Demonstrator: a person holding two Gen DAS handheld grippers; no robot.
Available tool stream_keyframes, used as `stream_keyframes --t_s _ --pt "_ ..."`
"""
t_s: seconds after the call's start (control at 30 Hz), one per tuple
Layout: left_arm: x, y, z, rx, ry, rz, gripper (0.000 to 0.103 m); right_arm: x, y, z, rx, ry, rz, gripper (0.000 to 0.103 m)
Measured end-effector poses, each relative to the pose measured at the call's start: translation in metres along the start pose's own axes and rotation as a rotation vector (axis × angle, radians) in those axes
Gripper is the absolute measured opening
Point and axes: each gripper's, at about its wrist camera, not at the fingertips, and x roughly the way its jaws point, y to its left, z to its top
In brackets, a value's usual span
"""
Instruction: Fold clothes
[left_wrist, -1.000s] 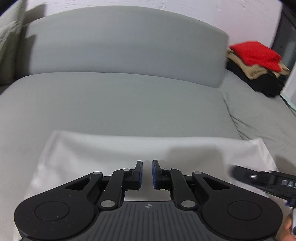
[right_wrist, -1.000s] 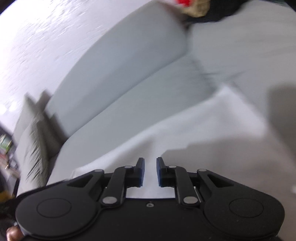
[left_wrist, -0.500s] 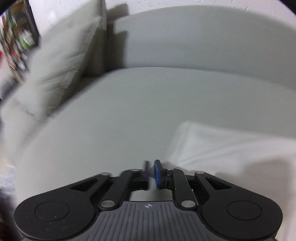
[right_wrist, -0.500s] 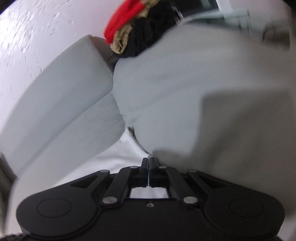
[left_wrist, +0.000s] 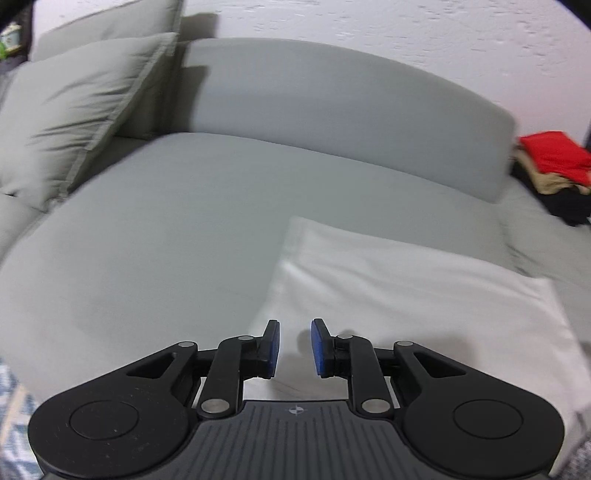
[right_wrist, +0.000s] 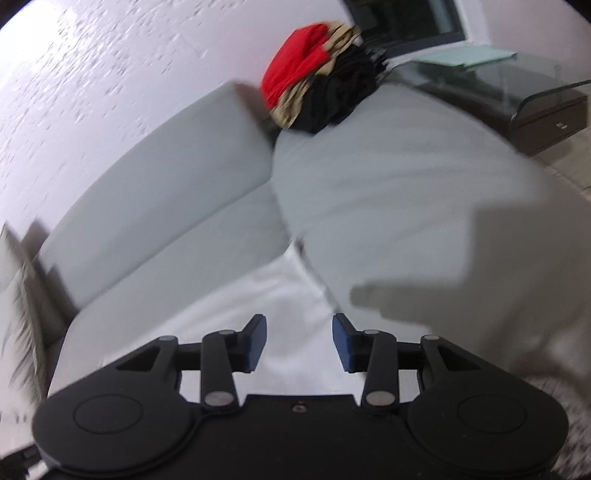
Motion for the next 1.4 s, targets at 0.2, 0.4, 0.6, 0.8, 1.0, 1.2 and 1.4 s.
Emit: stream_keyframes --t_s 0.2,0.4,0.6,0.8,1.0,1.2,1.4 --pt "0.025 -0.067 -0.013 0.149 0.029 -0.041 0.019 0.034 0.032 -0.032 -0.060 0.163 0.130 0.018" --pt "0.048 -0.089 -0.032 0.314 0.063 0.017 0.028 0.068 0.054 -0.045 -0.154 0.226 0.142 0.011" --pt "0.023 -0.068 -0.035 0.345 0.125 0.117 0.029 0.038 0.014 -0.048 -0.076 0.236 0.032 0.004" --pt "-0.015 -0.037 -0.025 0.192 0.019 0.075 0.025 -0.011 -0.033 -0.039 0.149 0.203 0.022 0.026" --pt "-0.028 -0.056 -0.024 0.214 -0.024 0.025 0.031 -0.012 -0.065 -0.043 0.451 0.246 0.182 0.053" --pt "-0.023 -0.073 -0.035 0.248 0.022 -0.017 0.033 0.012 -0.058 -0.064 0.549 0.351 0.204 0.047" --pt "-0.020 -0.076 -0.042 0.257 0.039 -0.022 0.034 0.026 -0.068 -0.085 0.711 0.375 0.270 0.042"
